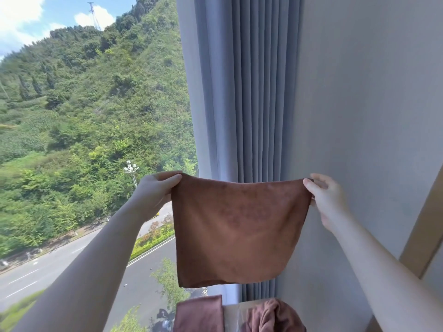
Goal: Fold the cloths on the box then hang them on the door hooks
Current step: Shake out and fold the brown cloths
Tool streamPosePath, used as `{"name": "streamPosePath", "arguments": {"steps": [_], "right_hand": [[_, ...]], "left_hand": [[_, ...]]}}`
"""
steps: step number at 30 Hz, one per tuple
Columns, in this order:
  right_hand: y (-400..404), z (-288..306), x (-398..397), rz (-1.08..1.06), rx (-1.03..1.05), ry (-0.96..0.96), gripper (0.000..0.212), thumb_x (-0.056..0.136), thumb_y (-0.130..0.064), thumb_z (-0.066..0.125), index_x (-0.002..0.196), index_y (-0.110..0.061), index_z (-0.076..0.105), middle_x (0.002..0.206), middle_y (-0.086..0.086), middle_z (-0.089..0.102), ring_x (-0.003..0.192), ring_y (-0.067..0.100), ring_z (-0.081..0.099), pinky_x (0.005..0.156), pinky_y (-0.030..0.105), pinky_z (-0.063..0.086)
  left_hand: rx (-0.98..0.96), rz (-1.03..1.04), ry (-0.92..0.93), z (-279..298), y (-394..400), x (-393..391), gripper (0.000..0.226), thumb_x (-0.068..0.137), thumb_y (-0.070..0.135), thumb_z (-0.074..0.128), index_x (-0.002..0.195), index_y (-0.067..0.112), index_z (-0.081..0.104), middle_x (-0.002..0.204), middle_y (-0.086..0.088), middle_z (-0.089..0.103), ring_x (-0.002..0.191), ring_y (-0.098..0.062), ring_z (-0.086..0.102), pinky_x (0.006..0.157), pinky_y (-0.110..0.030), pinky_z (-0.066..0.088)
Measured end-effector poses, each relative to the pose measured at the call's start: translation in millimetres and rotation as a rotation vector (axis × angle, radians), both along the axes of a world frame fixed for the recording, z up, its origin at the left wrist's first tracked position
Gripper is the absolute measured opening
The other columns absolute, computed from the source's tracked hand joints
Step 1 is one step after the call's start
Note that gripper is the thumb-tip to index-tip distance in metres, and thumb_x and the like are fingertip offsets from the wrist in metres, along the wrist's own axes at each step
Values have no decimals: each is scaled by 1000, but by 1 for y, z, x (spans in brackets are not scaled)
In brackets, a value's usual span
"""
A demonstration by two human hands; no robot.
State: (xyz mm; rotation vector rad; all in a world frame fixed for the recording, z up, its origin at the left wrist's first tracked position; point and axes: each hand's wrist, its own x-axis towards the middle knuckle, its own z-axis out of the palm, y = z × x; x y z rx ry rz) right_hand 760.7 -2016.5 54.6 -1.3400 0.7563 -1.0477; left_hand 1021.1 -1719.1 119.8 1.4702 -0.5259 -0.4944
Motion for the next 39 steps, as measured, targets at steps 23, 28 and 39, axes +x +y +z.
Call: {"name": "streamPosePath", "arguments": {"steps": [23, 28, 39], "right_hand": [[17, -8, 2, 39, -58, 246, 16, 103, -10, 48, 99, -22, 58, 101, 3, 60, 85, 23, 59, 79, 45, 56], [31, 1, 4, 224, 30, 227, 32, 99, 3, 40, 89, -11, 67, 93, 13, 66, 79, 24, 65, 68, 35, 57], [73, 35, 11, 705, 104, 244, 33, 101, 1, 39, 112, 2, 70, 103, 19, 78, 97, 31, 77, 82, 38, 62]], "left_hand": [[124, 107, 242, -30, -16, -4, 27, 97, -8, 49, 117, -4, 67, 90, -17, 72, 78, -23, 68, 75, -34, 59], [191, 23, 48, -36, -15, -14, 30, 91, -14, 59, 116, 0, 71, 113, -23, 71, 100, -31, 68, 91, -38, 57], [288, -108, -271, -17, -42, -60, 24, 87, 6, 70, 85, 27, 83, 96, 2, 80, 102, -20, 73, 100, -40, 56]]}}
